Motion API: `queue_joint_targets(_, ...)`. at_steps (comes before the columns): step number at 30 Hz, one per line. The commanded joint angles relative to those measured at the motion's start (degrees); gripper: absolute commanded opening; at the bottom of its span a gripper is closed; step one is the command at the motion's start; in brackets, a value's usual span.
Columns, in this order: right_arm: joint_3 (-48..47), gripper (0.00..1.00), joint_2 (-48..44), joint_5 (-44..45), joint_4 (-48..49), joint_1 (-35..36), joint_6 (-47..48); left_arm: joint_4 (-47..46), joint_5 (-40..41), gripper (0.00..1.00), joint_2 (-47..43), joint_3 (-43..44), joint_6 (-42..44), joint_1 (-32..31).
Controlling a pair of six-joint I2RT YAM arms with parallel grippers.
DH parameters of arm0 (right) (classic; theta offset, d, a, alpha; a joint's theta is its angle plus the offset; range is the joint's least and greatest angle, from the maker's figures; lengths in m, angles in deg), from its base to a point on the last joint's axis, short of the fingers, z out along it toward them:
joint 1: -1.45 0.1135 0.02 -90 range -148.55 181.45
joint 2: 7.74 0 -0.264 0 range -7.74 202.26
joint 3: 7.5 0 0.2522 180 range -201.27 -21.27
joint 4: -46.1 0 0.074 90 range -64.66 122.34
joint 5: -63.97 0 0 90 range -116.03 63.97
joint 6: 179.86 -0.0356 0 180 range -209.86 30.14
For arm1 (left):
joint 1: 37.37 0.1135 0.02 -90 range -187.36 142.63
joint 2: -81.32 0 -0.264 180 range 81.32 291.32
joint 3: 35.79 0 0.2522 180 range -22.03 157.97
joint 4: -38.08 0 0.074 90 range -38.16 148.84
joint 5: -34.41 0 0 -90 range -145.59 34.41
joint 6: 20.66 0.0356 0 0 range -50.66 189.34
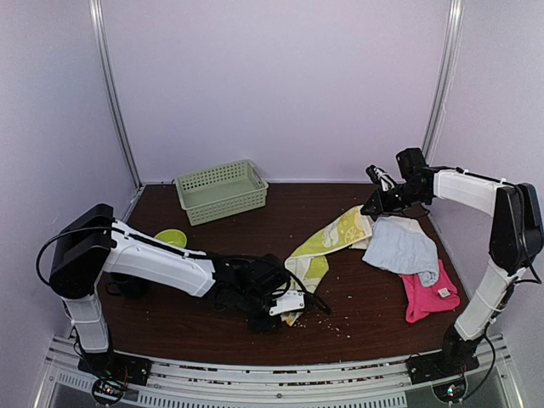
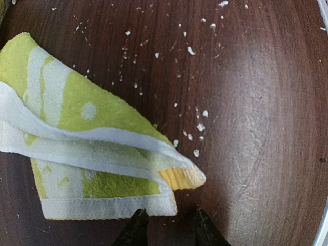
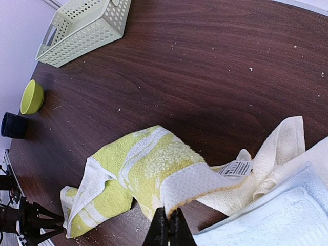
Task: Roll the towels
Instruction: Adjust the towel at the center of the board.
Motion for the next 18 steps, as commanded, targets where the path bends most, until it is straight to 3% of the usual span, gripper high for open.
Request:
queue_joint_targets(1,0.4,0.0,-0.4,-0.4,0.9,-0.1,0.3,-0.3,3.4,0.31,2.3,3.3,1.8,0.0)
queue_joint_targets(8,0.5,0.0,-0.4,-0.4,0.8,-0.1,0.3,-1.4,4.2,0.23,3.0,3.3,1.8,-0.3)
queue_joint_targets(14,-0.1,0.0,-0.8,-0.3,0.3,-0.2,0.6,-1.2,7.7,0.0,0.3,2.2,2.0,-0.3)
queue_joint_targets(18,-5.1,0.0,-2.2,-0.9,-0.4,-2.0,0.1,-0.8,14.8,0.0,-7.8,1.7,1.1,2.1)
